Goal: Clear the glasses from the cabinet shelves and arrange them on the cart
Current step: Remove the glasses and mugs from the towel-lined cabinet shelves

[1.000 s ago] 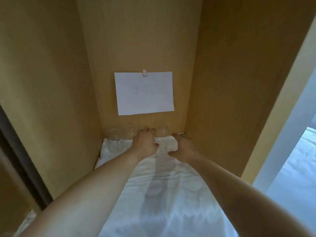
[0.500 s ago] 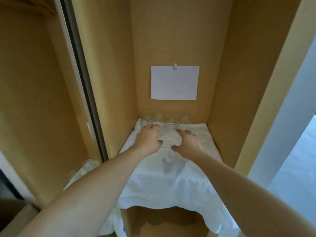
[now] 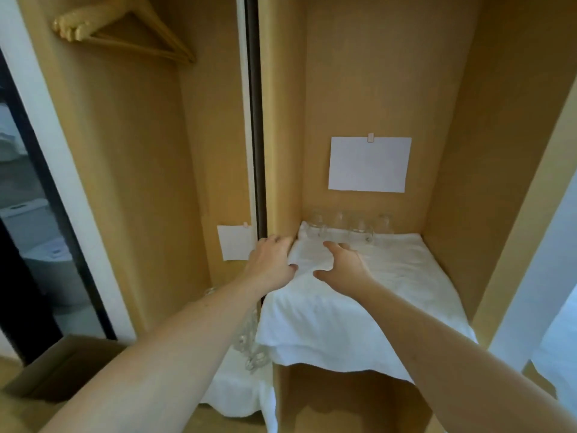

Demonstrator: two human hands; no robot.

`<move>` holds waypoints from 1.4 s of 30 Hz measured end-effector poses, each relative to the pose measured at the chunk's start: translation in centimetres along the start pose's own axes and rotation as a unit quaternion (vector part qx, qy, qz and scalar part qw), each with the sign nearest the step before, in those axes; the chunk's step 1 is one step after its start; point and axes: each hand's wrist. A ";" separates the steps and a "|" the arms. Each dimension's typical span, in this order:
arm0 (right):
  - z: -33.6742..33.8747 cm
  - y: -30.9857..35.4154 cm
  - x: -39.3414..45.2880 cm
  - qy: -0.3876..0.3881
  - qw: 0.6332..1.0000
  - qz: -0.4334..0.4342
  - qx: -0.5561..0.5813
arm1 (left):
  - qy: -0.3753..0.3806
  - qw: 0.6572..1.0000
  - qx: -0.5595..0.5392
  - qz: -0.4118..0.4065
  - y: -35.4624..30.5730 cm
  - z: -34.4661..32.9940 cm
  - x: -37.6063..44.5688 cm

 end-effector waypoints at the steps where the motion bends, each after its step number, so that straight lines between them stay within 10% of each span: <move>1: -0.6 1.5 -0.6 0.003 1.000 -0.001 0.011 | 0.003 1.000 0.005 0.001 1.3 0.8 -0.8; 17: -12.2 19.2 -10.0 0.058 0.998 -0.003 0.027 | 0.040 0.997 0.032 0.058 20.1 8.6 -11.7; 42: -30.4 16.8 3.3 0.191 0.980 -0.057 0.016 | 0.140 0.981 0.031 0.134 35.1 -6.0 -1.7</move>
Point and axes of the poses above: each hand's wrist, its own x-axis towards the middle knuckle, its own z-axis out of the back of the hand, y = z × x, and after that the axes turned 11 degrees about -y, right-handed
